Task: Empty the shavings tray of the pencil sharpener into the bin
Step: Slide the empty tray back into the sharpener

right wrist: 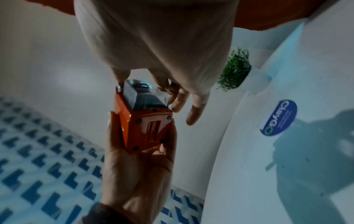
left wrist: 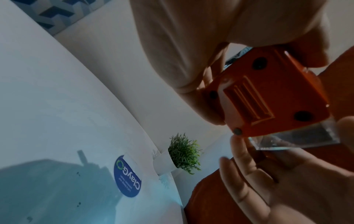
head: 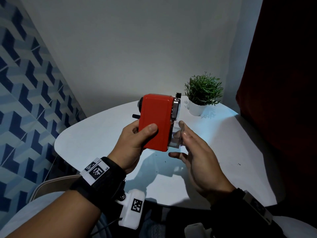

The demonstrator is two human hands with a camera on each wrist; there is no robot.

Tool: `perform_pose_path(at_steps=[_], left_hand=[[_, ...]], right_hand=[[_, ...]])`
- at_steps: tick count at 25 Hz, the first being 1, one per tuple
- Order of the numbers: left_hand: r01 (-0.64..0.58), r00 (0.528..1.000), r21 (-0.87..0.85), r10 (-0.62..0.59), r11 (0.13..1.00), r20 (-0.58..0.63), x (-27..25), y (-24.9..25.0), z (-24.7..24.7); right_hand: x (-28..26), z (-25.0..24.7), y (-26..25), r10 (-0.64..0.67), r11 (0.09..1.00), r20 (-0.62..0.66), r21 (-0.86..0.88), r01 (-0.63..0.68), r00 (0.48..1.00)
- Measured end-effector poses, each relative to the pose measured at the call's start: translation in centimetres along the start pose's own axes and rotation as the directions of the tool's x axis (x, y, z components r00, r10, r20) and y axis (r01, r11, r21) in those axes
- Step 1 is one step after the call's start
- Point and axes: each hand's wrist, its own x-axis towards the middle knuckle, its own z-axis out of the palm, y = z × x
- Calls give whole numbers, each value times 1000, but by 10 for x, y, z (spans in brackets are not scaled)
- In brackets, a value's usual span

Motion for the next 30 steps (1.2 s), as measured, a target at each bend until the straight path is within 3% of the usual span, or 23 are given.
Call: perform_pose_path(at_steps=[4, 8, 12, 17, 24, 30], left_hand=[[-10, 1000, -26, 10, 1000, 7, 1, 1, 0], [-6, 1000, 11, 6, 1000, 16, -1, -5, 4], [-8, 1000, 10, 8, 1000, -22, 0, -5, 6], [-2, 999, 56, 4, 998, -34, 2, -6, 3], [26, 997, 118, -35, 993, 70, 2, -5, -4], [0, 977, 329, -70, 944, 200, -3, 14, -5]], right_hand=[[-2, 2, 2, -80, 997, -75, -24, 78, 994], [-4, 5, 4, 16, 1000, -53, 7, -16, 998], [-7, 9, 10, -89, 995, -142, -57, 81, 986], [-7, 6, 18, -95, 990, -88, -110, 85, 992], [9, -10, 1, -17, 996, -67, 90, 23, 998], [13, -9, -5, 12, 999, 105, -53, -6, 994]])
